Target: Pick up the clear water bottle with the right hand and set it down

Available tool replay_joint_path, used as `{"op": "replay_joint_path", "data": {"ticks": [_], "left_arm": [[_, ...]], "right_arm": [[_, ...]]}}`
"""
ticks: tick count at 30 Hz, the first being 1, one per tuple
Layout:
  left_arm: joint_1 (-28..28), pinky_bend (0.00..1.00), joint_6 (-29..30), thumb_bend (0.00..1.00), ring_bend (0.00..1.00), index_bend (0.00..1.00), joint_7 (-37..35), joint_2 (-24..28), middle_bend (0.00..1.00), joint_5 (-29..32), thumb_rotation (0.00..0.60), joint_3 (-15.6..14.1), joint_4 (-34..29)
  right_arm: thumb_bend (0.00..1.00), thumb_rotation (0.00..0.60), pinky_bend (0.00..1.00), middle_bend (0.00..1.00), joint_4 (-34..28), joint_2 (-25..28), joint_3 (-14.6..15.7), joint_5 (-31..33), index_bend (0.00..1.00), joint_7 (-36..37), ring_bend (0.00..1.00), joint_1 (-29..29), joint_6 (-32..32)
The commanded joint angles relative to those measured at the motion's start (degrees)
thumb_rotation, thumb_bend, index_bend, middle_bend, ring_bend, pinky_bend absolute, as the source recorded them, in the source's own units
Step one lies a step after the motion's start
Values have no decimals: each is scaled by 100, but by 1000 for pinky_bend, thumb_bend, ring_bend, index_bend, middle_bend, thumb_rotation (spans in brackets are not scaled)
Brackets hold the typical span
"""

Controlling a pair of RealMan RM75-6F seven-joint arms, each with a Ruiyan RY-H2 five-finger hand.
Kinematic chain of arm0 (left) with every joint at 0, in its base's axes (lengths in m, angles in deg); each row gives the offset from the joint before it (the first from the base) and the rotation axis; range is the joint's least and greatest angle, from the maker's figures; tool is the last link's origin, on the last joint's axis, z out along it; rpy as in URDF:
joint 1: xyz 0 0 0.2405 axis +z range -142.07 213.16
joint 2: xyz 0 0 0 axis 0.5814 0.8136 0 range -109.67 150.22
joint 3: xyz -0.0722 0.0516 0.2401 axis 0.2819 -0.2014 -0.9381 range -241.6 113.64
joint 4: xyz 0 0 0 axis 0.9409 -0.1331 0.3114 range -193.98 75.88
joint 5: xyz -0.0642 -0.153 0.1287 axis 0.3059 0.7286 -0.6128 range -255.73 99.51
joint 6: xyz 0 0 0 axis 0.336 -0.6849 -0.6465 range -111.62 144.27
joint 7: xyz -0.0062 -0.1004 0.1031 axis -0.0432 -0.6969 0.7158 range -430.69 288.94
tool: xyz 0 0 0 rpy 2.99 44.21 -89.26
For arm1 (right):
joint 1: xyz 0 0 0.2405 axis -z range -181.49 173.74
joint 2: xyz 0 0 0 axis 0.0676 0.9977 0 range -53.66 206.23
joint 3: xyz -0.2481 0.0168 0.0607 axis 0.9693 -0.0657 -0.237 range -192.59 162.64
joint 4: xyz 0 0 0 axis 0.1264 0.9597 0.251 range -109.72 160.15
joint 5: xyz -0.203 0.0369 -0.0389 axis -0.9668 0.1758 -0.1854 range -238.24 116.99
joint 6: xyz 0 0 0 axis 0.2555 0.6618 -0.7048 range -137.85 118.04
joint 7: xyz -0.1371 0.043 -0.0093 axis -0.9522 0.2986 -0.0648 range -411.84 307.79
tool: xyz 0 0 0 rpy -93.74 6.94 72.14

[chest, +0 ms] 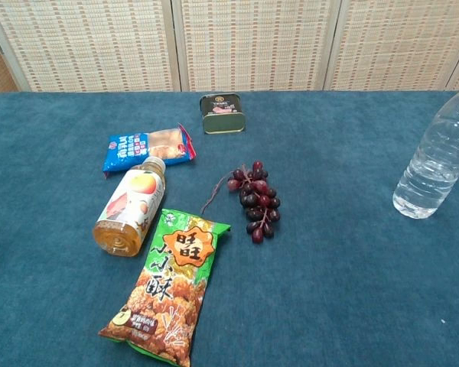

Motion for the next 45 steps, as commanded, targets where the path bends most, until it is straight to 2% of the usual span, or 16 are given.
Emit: {"op": "replay_joint_path", "data": {"ticks": [1,4,7,15,23,27,33,35,37,40,45], "left_arm": [[-15,428,-52,381,189,147,15,-9,179,33,600,6,0],[-17,428,-83,381,189,148,27,-8,179,56,600,3,10],[-16,428,-85,382,190,152,14,-6,181,66,600,4,5],[-14,428,-38,381,190,154,21,-6,185,28,600,0,4],[-10,428,-38,381,190,158,33,1,186,26,600,-9,14],[-8,427,-21,381,191,162,22,4,187,15,600,-11,0],[-7,427,-34,381,205,166,23,6,193,25,600,-15,5],[-8,427,-30,381,205,167,39,4,193,17,600,-15,18],[-5,427,-23,381,205,167,44,4,193,13,600,-18,10],[-4,428,-15,382,206,168,35,8,194,2,600,-23,4],[-5,428,-25,381,205,169,39,7,199,11,600,-22,4]], "right_arm": [[144,600,245,51,-198,381,-100,554,0,1641,0,-412,-1117],[144,600,245,51,-174,484,-106,740,0,2234,0,-589,-1615],[144,600,245,51,-96,451,-146,908,0,2488,0,-711,-1929],[143,600,245,50,82,132,-435,1390,0,2438,0,-987,-2349],[144,600,245,50,157,-37,-591,1816,0,2814,0,-1417,-3321],[143,600,244,50,324,-215,-714,2022,0,2815,0,-1593,-3581],[143,600,169,50,481,-445,-811,2242,0,2674,0,-1761,-3806],[144,600,155,92,536,-536,-829,2261,0,2647,1,-1771,-3779],[145,600,140,190,577,-614,-843,2276,43,2652,9,-1780,-3773],[151,600,130,219,654,-700,-848,2253,206,2679,13,-1801,-3783],[165,600,108,224,858,-874,-879,2210,231,2671,26,-1841,-3729]]}}
